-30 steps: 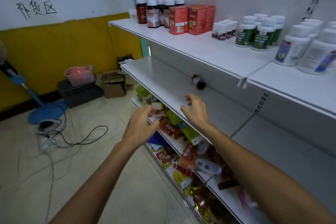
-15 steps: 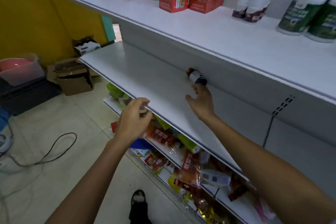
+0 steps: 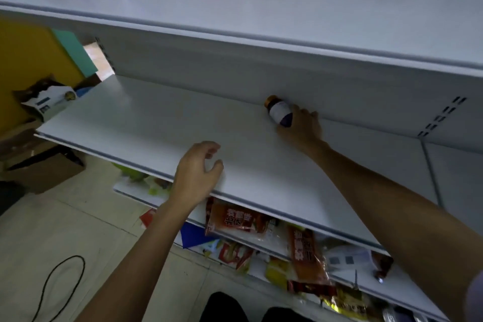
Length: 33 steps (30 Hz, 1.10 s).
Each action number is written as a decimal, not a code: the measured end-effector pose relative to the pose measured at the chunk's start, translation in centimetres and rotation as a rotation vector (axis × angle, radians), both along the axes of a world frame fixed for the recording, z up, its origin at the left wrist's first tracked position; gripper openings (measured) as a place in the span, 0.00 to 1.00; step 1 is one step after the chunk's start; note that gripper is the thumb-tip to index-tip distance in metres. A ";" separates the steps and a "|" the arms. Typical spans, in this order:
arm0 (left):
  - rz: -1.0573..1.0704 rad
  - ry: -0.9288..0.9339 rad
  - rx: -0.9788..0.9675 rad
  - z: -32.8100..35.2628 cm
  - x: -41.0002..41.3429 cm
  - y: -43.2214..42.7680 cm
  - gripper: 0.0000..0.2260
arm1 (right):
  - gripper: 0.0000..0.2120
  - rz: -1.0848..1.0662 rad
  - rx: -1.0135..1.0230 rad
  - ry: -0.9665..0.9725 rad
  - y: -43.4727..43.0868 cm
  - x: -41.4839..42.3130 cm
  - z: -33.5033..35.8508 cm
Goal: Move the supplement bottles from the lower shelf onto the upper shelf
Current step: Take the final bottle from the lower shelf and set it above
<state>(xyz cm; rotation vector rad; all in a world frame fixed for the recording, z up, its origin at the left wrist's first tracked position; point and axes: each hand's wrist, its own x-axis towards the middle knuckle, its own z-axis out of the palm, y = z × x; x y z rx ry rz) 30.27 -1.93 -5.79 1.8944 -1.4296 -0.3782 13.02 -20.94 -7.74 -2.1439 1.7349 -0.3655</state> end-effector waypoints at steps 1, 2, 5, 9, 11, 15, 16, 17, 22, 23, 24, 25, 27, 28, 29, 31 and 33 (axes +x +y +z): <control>-0.047 0.022 0.040 0.1 -0.2 -0.4 0.15 | 0.32 -0.005 0.067 -0.010 0.7 -0.4 0.3; -0.107 0.041 0.094 0.3 -0.3 -0.7 0.15 | 0.30 -0.009 0.142 -0.022 1.4 -0.8 0.9; -0.265 0.024 0.251 1.9 -1.0 -1.6 0.16 | 0.22 -0.042 0.352 -0.075 4.0 -2.8 3.4; -0.425 0.025 0.285 4.9 -3.4 -3.4 0.22 | 0.21 -0.163 0.378 -0.377 7.5 -5.4 6.5; -0.515 0.099 0.277 6.3 -5.7 -4.1 0.32 | 0.21 -0.205 0.341 -0.484 9.1 -6.4 8.1; -0.762 0.274 0.184 7.3 -11.6 -2.8 0.45 | 0.31 -0.276 0.209 -0.601 13.7 -9.3 10.9; -0.800 0.308 0.148 7.3 -13.0 -2.3 0.44 | 0.33 -0.285 0.166 -0.627 15.1 -10.3 11.5; -0.818 0.333 0.119 7.4 -14.3 -1.8 0.43 | 0.35 -0.282 0.128 -0.641 16.5 -11.5 11.9; -0.899 0.387 0.129 9.2 -20.8 0.3 0.40 | 0.27 -0.325 0.039 -0.675 21.7 -17.9 13.7; -0.928 0.403 0.139 9.6 -22.1 0.7 0.40 | 0.26 -0.340 0.035 -0.686 22.5 -19.3 14.0; -0.954 0.428 0.146 9.9 -23.4 1.1 0.39 | 0.27 -0.339 0.039 -0.710 23.4 -20.8 14.1; -0.969 0.449 0.144 10.2 -24.8 1.6 0.39 | 0.29 -0.330 0.049 -0.746 24.2 -22.3 14.2; -0.965 0.494 0.133 10.4 -27.7 2.7 0.37 | 0.29 -0.319 0.044 -0.806 25.8 -25.3 14.4; -0.943 0.522 0.134 10.3 -29.1 3.4 0.36 | 0.28 -0.321 0.027 -0.807 26.6 -26.8 14.5; -0.922 0.541 0.135 10.2 -30.6 4.3 0.35 | 0.27 -0.331 0.001 -0.803 27.4 -28.2 14.5; -0.911 0.545 0.146 10.2 -33.2 5.9 0.34 | 0.26 -0.354 -0.035 -0.817 29.0 -30.8 14.7; -0.935 0.561 0.151 10.6 -35.7 7.4 0.33 | 0.28 -0.366 -0.030 -0.875 30.5 -33.1 15.4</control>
